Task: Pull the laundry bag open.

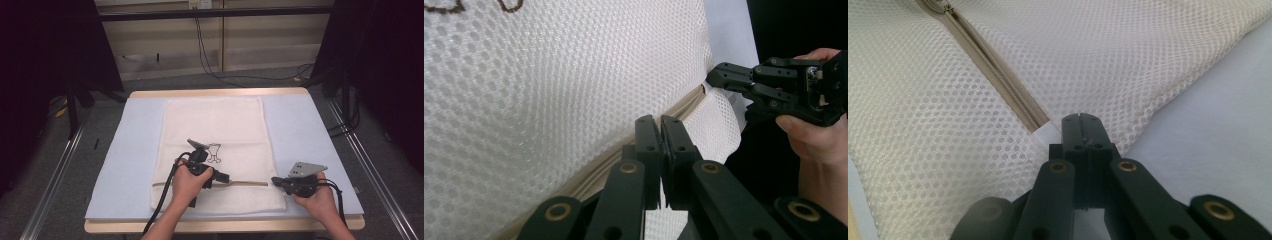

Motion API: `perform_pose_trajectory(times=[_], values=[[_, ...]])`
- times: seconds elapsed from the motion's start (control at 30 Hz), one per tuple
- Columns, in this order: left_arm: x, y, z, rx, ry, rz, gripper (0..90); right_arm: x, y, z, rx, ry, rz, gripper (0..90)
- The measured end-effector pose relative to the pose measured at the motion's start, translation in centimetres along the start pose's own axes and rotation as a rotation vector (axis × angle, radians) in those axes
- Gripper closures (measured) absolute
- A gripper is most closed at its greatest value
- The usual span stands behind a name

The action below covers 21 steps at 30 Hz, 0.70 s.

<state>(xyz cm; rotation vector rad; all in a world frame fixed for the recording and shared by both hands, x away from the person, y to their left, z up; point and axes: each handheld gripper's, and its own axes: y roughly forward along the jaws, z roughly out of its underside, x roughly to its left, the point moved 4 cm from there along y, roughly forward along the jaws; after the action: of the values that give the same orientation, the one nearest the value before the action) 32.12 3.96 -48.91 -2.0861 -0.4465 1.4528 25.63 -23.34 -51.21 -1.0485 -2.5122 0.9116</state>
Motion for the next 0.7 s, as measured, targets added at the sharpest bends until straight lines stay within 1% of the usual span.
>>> perform_pose_trajectory(times=[0.03,0.07,0.1,0.13,0.17,0.2,0.23,0.27,0.3,0.33,0.37,0.4,0.43,0.47,0.5,0.53,0.57,0.6,0.67,0.7], values=[[0.0,0.0,0.0,-0.004,-0.006,-0.015,87.6,0.0,0.0,0.0,0.001,0.001,0.002,90.0],[0.0,-0.1,0.0,-0.009,-0.006,-0.011,87.5,0.0,0.0,0.0,0.000,-0.001,0.001,90.0],[0.0,-0.2,0.1,0.000,0.003,-0.011,87.6,0.0,0.0,0.0,0.002,0.001,0.003,90.0],[0.1,-0.2,0.1,-0.005,0.007,-0.020,87.5,0.0,0.0,0.0,0.000,-0.001,0.001,90.0],[0.0,-0.3,0.1,-0.002,0.001,-0.010,87.6,0.0,0.0,0.0,0.000,0.000,0.001,90.0],[0.1,-0.3,0.1,-0.008,0.006,-0.018,87.5,0.0,0.0,0.0,0.000,0.000,0.001,90.0],[0.1,-0.4,0.1,-0.004,-0.002,-0.005,87.6,0.0,0.0,0.0,0.000,0.000,0.001,90.0],[0.0,-0.4,0.1,-0.006,-0.008,-0.002,87.6,0.0,0.0,0.0,0.000,0.000,0.001,90.0],[0.2,-0.6,0.1,-0.004,0.005,-0.016,87.6,0.0,0.0,0.0,0.000,0.000,0.001,90.0],[0.1,-0.6,0.1,-0.012,-0.003,-0.002,87.6,0.0,0.0,0.0,0.000,0.000,0.001,90.0],[0.2,-0.7,0.1,-0.003,-0.001,0.002,87.6,0.0,0.0,0.0,0.000,0.000,0.001,90.0],[0.3,-0.8,0.1,-0.005,-0.001,-0.009,87.6,0.0,0.0,0.0,0.000,0.000,0.000,90.0],[0.2,-0.8,0.1,-0.013,-0.008,0.001,87.6,0.0,0.0,0.0,0.000,0.000,0.000,90.0],[0.3,-1.0,0.2,-0.007,-0.008,0.003,87.6,0.0,0.0,0.0,0.000,0.000,0.001,90.0],[0.4,-1.1,0.2,-0.009,0.010,-0.009,87.6,0.0,0.0,0.0,0.000,0.000,0.000,90.0],[0.4,-1.2,0.2,-0.013,0.012,-0.004,87.6,0.0,0.0,0.0,0.000,0.000,0.000,90.0],[0.3,-1.2,0.2,-0.014,0.008,0.009,87.5,0.0,0.0,0.0,0.000,0.001,0.000,90.0],[0.4,-1.3,0.3,-0.010,0.012,-0.004,87.6,0.0,0.0,0.0,0.000,0.001,0.000,90.0],[0.6,-1.4,0.2,-0.016,0.011,0.000,87.6,0.0,0.0,0.0,0.000,0.001,0.001,90.0],[0.5,-1.4,0.2,-0.020,-0.002,0.015,87.5,0.0,0.0,0.0,0.000,0.001,0.001,90.0]])
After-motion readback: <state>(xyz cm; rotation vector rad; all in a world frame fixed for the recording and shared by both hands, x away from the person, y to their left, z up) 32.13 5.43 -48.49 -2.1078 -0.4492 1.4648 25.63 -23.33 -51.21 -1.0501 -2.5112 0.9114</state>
